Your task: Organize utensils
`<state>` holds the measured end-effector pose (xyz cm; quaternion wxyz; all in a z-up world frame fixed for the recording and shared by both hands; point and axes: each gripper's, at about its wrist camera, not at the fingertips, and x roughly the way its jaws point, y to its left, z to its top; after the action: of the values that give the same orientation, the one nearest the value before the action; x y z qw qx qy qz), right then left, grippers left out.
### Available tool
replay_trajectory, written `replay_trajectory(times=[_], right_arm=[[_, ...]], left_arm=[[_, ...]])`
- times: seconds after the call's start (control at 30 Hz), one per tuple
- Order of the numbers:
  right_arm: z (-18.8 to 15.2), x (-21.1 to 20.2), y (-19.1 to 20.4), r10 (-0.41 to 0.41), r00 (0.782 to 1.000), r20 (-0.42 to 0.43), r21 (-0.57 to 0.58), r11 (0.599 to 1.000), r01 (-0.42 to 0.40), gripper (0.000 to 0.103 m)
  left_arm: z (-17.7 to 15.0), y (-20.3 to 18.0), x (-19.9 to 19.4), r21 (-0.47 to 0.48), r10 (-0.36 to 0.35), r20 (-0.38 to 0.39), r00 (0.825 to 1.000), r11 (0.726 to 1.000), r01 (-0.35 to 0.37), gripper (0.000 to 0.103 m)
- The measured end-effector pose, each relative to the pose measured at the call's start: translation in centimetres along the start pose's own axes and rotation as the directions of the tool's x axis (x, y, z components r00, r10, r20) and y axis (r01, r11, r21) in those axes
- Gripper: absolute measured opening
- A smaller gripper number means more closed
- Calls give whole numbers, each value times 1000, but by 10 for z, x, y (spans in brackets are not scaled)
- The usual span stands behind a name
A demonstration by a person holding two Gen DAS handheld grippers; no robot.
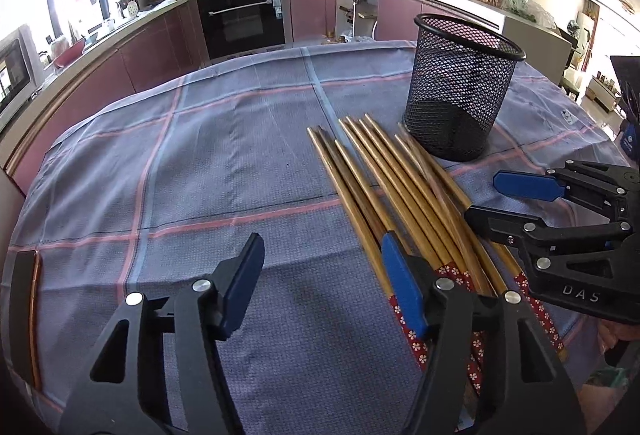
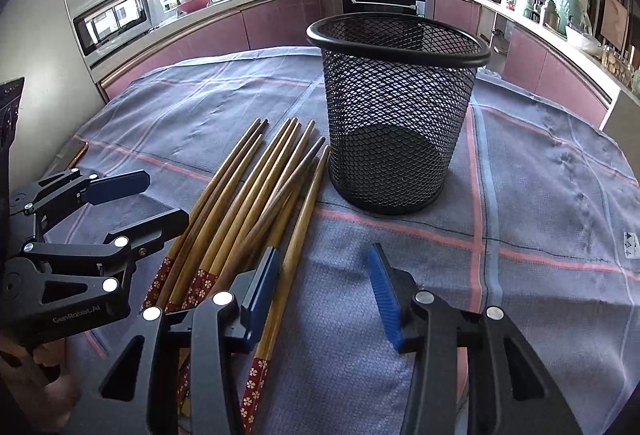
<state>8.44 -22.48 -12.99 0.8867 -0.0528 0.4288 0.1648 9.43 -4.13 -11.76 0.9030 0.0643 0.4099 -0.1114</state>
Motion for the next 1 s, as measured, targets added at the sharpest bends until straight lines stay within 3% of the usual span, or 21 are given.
replay_trajectory(times=[0.33, 0.4, 0.53, 0.6, 1.0], right_arm=[[5, 3, -6, 19, 1000, -4, -18, 1000, -19, 38], [6, 4, -5, 25, 1000, -5, -22, 999, -25, 37], [6, 3, -7, 80, 997, -10, -5, 997, -80, 22], [6, 2, -10, 121, 993, -12, 20, 992, -121, 10], [3, -32, -18, 218, 973, 74, 35, 975, -221, 6]], left_arm=[[11, 1, 14, -12, -28, -45, 999, 1000, 28, 41], [15, 1, 16, -22, -42, -51, 998, 999, 41, 33], [19, 1, 20, -42, -63, -57, 996, 997, 61, 20], [20, 2, 20, -60, -79, -59, 995, 995, 75, 11], [22, 17, -14, -113, -163, 16, 986, 980, 164, 8]])
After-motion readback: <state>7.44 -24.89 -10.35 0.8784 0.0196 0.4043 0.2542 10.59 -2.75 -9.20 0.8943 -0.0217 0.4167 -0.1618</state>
